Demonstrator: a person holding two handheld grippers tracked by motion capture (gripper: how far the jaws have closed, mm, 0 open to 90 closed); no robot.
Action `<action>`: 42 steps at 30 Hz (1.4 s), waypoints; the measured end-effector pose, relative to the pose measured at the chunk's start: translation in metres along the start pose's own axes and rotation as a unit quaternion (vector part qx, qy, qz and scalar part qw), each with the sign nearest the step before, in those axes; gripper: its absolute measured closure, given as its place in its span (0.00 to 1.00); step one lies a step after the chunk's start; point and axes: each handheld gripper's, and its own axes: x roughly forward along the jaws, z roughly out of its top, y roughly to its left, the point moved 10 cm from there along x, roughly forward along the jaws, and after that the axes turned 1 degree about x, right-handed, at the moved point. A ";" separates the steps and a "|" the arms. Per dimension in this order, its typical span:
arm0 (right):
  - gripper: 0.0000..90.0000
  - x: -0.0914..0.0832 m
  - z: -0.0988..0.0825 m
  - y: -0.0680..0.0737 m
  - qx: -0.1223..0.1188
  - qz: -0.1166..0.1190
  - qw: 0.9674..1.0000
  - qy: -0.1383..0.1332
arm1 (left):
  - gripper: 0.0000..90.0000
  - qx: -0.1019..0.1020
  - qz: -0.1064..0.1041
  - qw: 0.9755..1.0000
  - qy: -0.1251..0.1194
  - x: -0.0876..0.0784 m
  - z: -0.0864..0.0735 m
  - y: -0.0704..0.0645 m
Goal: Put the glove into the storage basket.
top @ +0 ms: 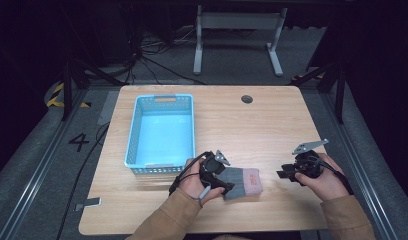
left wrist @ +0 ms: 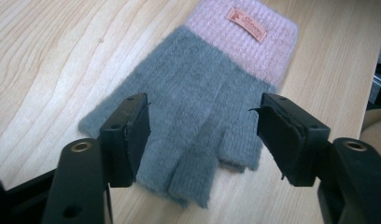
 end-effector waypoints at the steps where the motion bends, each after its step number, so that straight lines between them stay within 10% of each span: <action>1: 0.72 -0.001 0.000 -0.001 0.000 0.001 1.000 -0.001 | 0.38 0.000 0.002 1.000 0.001 0.001 0.000 0.001; 12: 0.71 -0.002 0.001 0.001 0.004 0.005 1.000 -0.005 | 0.35 0.013 0.008 1.000 0.002 0.009 0.000 0.007; 25: 0.70 0.000 0.001 0.002 0.005 0.010 1.000 -0.005 | 0.36 -0.001 0.014 0.997 -0.077 0.022 0.010 0.003; 42: 0.67 0.003 0.004 0.006 0.003 0.019 1.000 -0.009 | 0.30 0.013 0.027 0.999 -0.041 0.042 -0.002 0.004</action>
